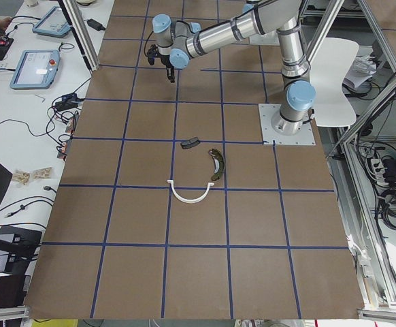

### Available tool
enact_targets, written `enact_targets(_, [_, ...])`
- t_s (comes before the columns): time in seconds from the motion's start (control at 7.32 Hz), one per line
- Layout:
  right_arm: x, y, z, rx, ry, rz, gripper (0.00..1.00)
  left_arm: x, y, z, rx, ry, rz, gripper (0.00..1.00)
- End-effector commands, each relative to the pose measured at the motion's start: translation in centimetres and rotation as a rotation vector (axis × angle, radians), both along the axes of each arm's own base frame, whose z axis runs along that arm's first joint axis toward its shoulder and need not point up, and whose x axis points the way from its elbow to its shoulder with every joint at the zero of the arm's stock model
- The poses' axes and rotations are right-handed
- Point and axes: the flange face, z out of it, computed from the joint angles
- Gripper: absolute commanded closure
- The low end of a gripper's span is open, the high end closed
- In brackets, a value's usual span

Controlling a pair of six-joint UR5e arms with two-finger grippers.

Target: Place bearing gear from tray to pile

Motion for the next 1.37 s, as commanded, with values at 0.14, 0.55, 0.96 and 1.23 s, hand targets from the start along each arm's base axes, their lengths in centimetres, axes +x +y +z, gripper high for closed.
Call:
enact_targets(0.14, [19.1,-2.6,8.2,0.088,-0.010,-0.200,0.82,21.9,2.8,1.5,-0.011,-0.021,-0.092,1.00])
enact_targets(0.55, [36.0,-3.4,8.2,0.103,0.033,-0.361,0.81,33.3,5.2,-3.1,-0.025,-0.018,-0.084,1.00])
enact_targets(0.96, [54.3,-4.1,3.3,0.021,0.059,-0.531,0.80,36.0,6.5,-6.7,-0.063,-0.049,-0.063,0.95])
enact_targets(1.23, [65.4,-4.5,-3.5,-0.064,0.010,-0.529,0.79,36.5,6.3,-5.5,-0.057,-0.040,-0.082,0.13])
